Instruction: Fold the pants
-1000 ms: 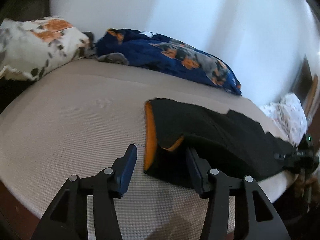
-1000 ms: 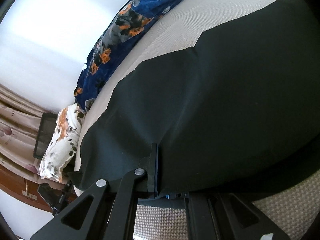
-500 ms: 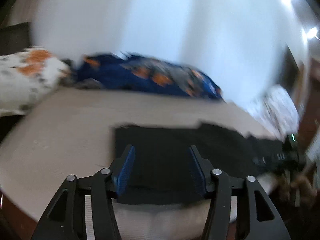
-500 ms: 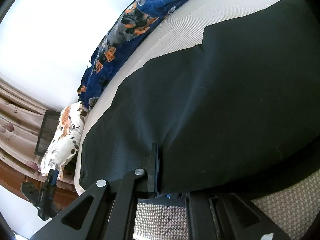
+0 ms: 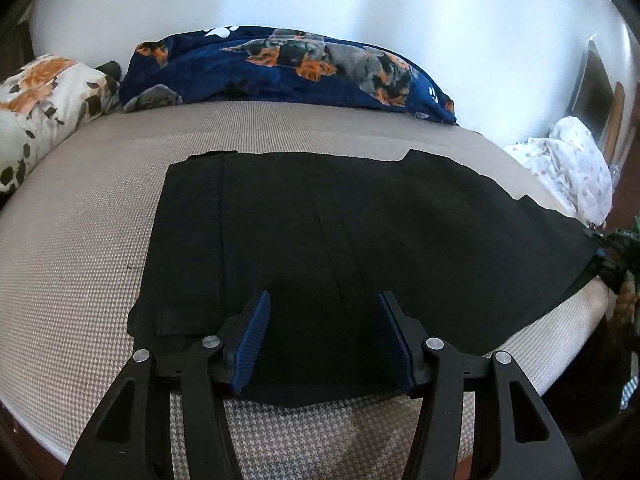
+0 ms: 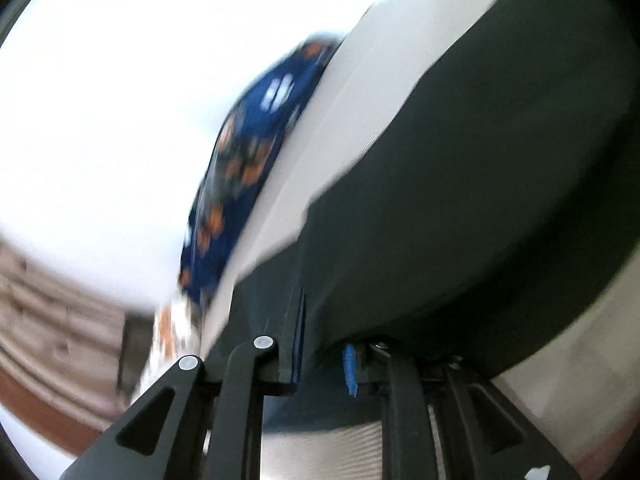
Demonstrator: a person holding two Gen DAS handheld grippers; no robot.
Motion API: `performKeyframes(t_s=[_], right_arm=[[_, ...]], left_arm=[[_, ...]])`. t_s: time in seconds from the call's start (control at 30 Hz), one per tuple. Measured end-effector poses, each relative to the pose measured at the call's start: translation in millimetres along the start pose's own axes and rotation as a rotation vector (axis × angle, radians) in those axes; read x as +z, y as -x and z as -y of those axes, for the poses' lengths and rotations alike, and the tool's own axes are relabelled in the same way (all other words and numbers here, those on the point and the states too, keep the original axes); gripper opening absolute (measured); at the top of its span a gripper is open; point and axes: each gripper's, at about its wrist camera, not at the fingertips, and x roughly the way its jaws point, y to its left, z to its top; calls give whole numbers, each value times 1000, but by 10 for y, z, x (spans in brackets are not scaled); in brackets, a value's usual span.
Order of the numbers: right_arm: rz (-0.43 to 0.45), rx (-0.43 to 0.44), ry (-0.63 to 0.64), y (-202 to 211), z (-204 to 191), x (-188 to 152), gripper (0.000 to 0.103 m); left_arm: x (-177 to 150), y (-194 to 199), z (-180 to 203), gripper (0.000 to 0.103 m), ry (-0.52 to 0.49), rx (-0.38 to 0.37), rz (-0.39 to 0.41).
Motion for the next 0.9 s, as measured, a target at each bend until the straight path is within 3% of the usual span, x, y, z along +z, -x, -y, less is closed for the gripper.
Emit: performKeyframes(t_s=[0.1, 0.13, 0.27, 0.43, 0.9], right_arm=[[105, -3, -125, 332, 453, 395, 17], [137, -15, -166, 450, 617, 512, 12], [194, -40, -278, 777, 1028, 707, 5], [180, -60, -232, 918, 1032, 714, 4], [137, -53, -256, 980, 1345, 621, 2]], left_arm=[[-2, -12, 38, 56, -20, 8, -6], [6, -24, 44, 56, -25, 10, -7], [8, -21, 36, 56, -33, 7, -16], [27, -23, 26, 56, -42, 1, -32], [46, -43, -3, 56, -75, -8, -45]])
